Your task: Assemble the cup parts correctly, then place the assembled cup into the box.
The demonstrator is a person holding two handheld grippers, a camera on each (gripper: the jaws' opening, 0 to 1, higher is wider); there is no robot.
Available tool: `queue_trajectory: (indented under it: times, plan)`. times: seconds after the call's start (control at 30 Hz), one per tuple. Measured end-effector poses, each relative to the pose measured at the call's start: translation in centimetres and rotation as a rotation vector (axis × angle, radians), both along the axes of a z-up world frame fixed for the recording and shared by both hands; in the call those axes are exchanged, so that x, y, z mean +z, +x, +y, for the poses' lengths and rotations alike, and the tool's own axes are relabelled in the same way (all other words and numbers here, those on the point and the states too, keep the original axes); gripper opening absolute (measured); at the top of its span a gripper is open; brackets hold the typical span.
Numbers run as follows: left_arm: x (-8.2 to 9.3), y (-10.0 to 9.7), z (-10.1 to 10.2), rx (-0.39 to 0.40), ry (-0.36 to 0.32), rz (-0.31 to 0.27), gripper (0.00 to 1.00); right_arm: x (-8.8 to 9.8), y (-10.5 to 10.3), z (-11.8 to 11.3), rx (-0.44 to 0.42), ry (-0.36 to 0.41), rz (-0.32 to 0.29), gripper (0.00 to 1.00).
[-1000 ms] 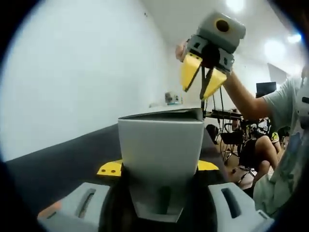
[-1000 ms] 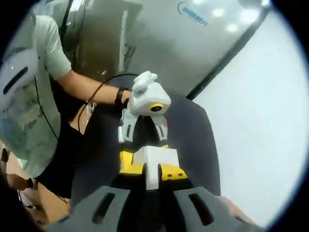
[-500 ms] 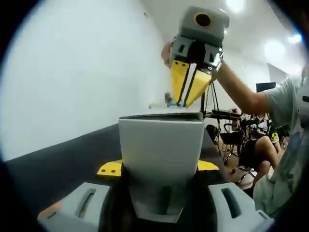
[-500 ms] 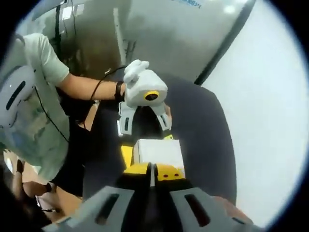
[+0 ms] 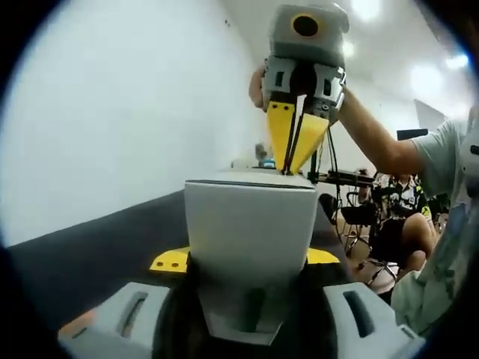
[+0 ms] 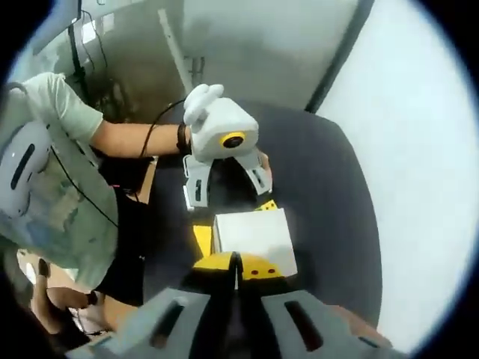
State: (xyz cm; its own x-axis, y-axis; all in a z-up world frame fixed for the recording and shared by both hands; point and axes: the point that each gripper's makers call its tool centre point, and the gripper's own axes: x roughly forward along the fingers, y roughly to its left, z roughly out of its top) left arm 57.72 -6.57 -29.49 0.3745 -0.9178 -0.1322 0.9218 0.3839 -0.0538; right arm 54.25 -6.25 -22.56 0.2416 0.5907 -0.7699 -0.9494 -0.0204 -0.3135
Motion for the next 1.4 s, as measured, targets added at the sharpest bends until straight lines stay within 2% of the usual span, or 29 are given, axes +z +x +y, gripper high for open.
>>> queue_trajectory:
  times: [0.03, 0.07, 0.13, 0.2, 0.23, 0.33, 0.4, 0.47, 0.53, 0.63, 0.7, 0.8, 0.87, 0.93, 1.0, 1.1, 1.23, 1.3, 1.4]
  plan:
    - [0.0, 0.0, 0.2, 0.002, 0.0, 0.004, 0.52, 0.2, 0.2, -0.2, -0.003, 0.022, -0.018, 0.08]
    - [0.3, 0.1, 0.4, 0.008, -0.012, 0.004, 0.54, 0.2, 0.2, -0.5, -0.022, 0.055, -0.008, 0.12]
    - [0.8, 0.0, 0.9, 0.014, -0.023, 0.009, 0.55, 0.0, -0.7, -1.4, -0.04, 0.11, 0.062, 0.17]
    - [1.4, -0.1, 1.4, 0.024, -0.031, 0.0, 0.55, -0.2, -1.0, -2.8, -0.031, 0.143, 0.058, 0.26]
    - [1.8, -0.3, 1.7, 0.025, -0.034, -0.007, 0.55, -0.3, -1.2, -3.1, -0.035, 0.161, 0.066, 0.27]
    - [2.8, -0.6, 2.4, 0.035, -0.04, -0.022, 0.55, 0.7, -1.3, -3.7, -0.07, 0.327, 0.091, 0.29]
    - [3.0, -0.7, 2.7, 0.043, -0.038, -0.025, 0.56, 0.9, -0.9, -4.4, -0.092, 0.393, 0.072, 0.35]
    - [3.0, -0.7, 2.9, 0.048, -0.029, -0.025, 0.57, 0.6, -0.4, -4.8, -0.118, 0.456, 0.073, 0.36]
    - [3.0, -0.6, 2.9, 0.054, -0.025, -0.028, 0.59, 0.3, -0.1, -4.7, -0.124, 0.537, 0.112, 0.36]
    - [3.0, -0.6, 2.7, 0.053, -0.03, -0.02, 0.6, -0.7, 0.3, -3.9, -0.127, 0.652, 0.204, 0.44]
    - [2.7, -0.4, 3.0, 0.064, -0.014, -0.02, 0.6, -1.3, 0.5, -3.5, -0.132, 0.708, 0.232, 0.45]
    - [2.2, -0.4, 4.1, 0.078, -0.012, -0.018, 0.62, -1.9, 1.3, -4.2, -0.165, 0.804, 0.232, 0.5]
    - [1.8, 0.2, 5.3, 0.126, -0.024, -0.011, 0.71, -2.1, 2.4, -5.7, -0.24, 0.896, 0.201, 0.55]
    - [1.5, 0.8, 6.6, 0.186, -0.046, -0.033, 0.78, -2.5, 2.9, -7.2, -0.314, 0.975, 0.167, 0.58]
    - [1.2, 1.0, 7.6, 0.227, -0.066, -0.058, 0.84, -3.4, 2.7, -8.7, -0.365, 1.012, 0.138, 0.6]
    - [-0.2, 0.8, 8.6, 0.254, -0.049, -0.041, 0.95, -4.8, 2.3, -10.7, -0.409, 1.029, 0.124, 0.66]
    - [-1.7, 0.2, 9.4, 0.3, -0.025, -0.038, 0.96, -6.0, 1.6, -13.7, -0.476, 1.053, 0.088, 0.74]
    - [-2.1, 0.0, 9.7, 0.324, -0.028, -0.043, 0.96, -6.3, 1.3, -15.0, -0.503, 1.072, 0.101, 0.74]
    - [-2.3, -0.3, 9.9, 0.346, -0.033, -0.04, 0.96, -6.6, 1.2, -16.4, -0.535, 1.086, 0.078, 0.77]
